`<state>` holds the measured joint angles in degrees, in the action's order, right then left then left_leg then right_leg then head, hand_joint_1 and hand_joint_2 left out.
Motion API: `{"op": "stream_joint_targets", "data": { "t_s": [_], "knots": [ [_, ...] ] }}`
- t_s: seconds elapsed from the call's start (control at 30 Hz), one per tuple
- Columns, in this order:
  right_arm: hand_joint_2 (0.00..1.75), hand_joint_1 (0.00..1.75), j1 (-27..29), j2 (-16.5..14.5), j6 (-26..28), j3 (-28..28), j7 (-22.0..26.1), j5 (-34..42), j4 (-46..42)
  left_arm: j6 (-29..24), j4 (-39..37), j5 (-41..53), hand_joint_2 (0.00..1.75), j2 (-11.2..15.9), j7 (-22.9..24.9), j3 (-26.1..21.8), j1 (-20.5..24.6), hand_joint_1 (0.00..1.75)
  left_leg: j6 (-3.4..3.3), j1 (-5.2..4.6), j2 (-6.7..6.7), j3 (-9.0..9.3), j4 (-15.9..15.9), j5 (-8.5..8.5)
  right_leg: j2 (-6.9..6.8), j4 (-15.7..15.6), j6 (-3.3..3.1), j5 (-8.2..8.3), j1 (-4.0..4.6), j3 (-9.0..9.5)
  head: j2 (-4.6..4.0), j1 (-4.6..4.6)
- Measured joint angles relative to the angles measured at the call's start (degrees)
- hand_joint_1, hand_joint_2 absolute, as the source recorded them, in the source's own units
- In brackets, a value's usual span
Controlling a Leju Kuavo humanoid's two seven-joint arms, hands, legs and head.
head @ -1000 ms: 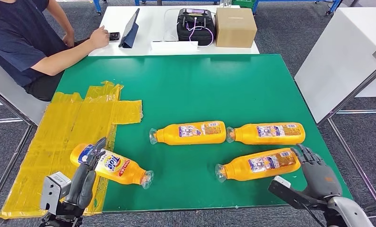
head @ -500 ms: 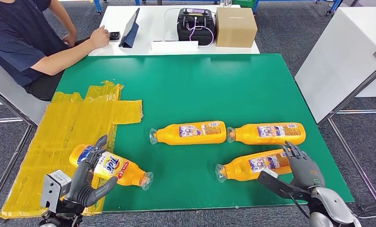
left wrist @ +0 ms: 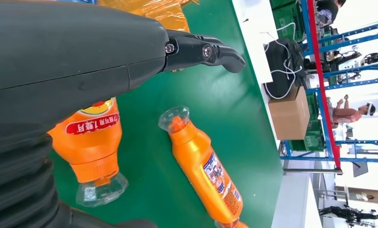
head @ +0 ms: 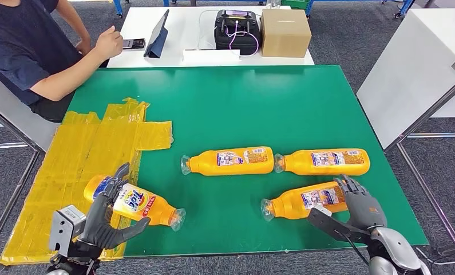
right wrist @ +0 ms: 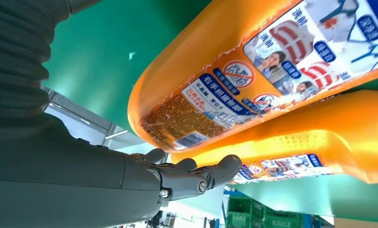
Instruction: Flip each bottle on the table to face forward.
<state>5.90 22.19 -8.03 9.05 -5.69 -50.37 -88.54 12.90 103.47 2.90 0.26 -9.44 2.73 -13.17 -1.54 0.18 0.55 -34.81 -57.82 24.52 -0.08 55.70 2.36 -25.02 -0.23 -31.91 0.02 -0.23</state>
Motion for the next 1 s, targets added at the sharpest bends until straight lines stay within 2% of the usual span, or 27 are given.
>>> {"op": "stream_joint_targets", "data": {
  "t_s": [0.13,0.27,0.3,0.4,0.5,0.77,0.8,0.9,0.93,1.0],
  "knots": [
    [1.75,0.02,-0.65,-0.12,-0.92,0.84,0.57,-0.48,1.19,0.38,-0.13,-0.15,1.75,0.00,0.38,0.11,0.74,0.00,0.00,0.00,-0.01,0.01,0.00,0.00,0.00,0.00,0.00,0.00,0.00,0.00,0.00,0.01],
    [1.75,1.73,-1.66,1.42,-3.38,3.26,1.26,-1.24,3.25,0.75,-0.64,-0.52,1.75,0.01,0.71,0.51,1.95,0.00,0.00,0.00,-0.02,0.08,-0.01,0.00,0.00,-0.01,0.00,0.00,0.00,0.01,0.00,0.00],
    [1.75,1.75,-2.05,2.49,-4.35,4.17,1.62,-1.20,3.93,0.90,-0.99,-0.67,1.75,0.02,0.79,0.75,2.49,0.00,-0.01,0.00,-0.02,0.13,-0.01,0.01,0.00,-0.01,0.00,0.00,-0.01,-0.01,0.00,0.01],
    [1.75,1.75,-3.63,6.67,-6.62,7.51,3.19,-0.88,6.30,1.34,-2.85,-1.07,1.75,0.01,1.10,1.69,4.91,0.00,-0.11,0.00,-0.01,0.45,-0.02,0.11,0.00,-0.07,0.04,-0.08,0.00,-0.10,0.00,0.03],
    [1.75,1.75,-5.41,9.74,-6.67,10.47,4.07,-0.66,8.09,1.43,-4.76,-1.40,1.75,-0.03,1.41,2.65,6.95,0.00,-0.21,0.01,-0.01,0.96,-0.01,0.25,0.01,-0.16,0.12,-0.19,0.00,0.30,0.00,0.04],
    [1.75,1.72,-8.86,13.44,-6.68,16.91,2.92,-0.29,9.87,1.04,-6.62,-3.24,1.75,-0.08,2.16,4.28,8.97,0.00,-0.23,0.03,-0.04,1.71,-0.01,0.42,0.03,-0.33,0.17,-0.33,0.01,1.07,0.00,0.04],
    [1.75,1.63,-9.15,13.69,-6.67,17.52,2.78,-0.43,10.03,1.04,-6.76,-3.33,1.75,-0.09,2.16,4.36,9.15,0.00,-0.23,0.04,-0.04,1.76,-0.01,0.43,0.03,-0.36,0.17,-0.34,0.01,1.12,0.00,0.03],
    [1.75,0.40,-9.79,14.30,-6.46,19.26,2.23,-0.77,10.52,1.00,-7.03,-3.68,1.75,-0.09,2.17,4.66,9.61,0.00,-0.26,0.08,-0.05,1.97,-0.01,0.46,0.04,-0.47,0.13,-0.38,0.05,1.35,0.00,0.03],
    [1.75,0.05,-9.87,14.45,-6.27,19.87,1.95,-0.92,10.77,0.99,-7.11,-3.84,1.75,-0.09,2.18,4.80,9.73,0.00,-0.27,0.10,-0.05,2.04,0.00,0.49,0.03,-0.51,0.12,-0.40,0.07,1.44,0.00,0.04],
    [1.75,0.00,-9.95,14.55,-5.37,21.45,0.85,-1.72,11.65,0.92,-7.26,-4.09,1.75,-0.10,2.26,5.16,9.96,0.00,-0.31,0.12,-0.04,2.17,0.00,0.53,0.03,-0.57,0.14,-0.43,0.09,1.63,0.00,0.05]
  ]
}}
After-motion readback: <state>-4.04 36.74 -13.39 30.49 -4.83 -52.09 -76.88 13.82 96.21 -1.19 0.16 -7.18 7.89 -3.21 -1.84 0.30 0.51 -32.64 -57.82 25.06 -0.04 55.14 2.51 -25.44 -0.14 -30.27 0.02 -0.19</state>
